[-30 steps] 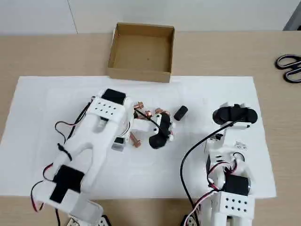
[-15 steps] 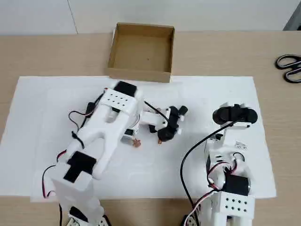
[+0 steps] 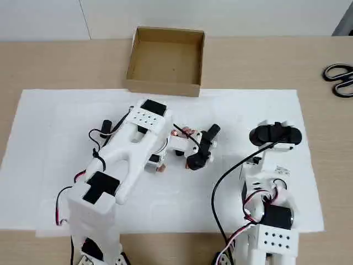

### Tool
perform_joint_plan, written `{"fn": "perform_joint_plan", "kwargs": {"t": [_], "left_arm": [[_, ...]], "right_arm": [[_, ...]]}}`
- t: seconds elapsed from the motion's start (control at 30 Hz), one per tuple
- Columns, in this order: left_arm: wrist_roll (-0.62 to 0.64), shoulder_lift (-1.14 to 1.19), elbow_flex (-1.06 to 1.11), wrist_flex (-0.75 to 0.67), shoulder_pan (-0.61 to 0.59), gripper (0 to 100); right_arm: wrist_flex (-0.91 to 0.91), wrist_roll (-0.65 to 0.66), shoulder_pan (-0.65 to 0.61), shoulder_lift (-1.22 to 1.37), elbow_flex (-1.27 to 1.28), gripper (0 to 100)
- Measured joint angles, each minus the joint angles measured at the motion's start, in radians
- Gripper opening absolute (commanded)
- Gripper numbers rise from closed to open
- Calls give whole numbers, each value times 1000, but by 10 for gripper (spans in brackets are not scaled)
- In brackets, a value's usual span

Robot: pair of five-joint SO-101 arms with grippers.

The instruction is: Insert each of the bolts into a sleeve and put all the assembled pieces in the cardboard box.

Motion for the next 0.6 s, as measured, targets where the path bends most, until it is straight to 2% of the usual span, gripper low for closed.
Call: {"fn": "perform_joint_plan", "kwargs": {"t": [0.33, 0.43, 0.6], "left_arm": [[5, 12, -189, 199, 2, 5], [8, 12, -284, 221, 2, 5], [101, -68, -388, 222, 6, 5]], "right_arm": [[0, 0, 0, 0, 0, 4], [0, 0, 0, 0, 0, 4], [0, 0, 0, 0, 0, 4]]}}
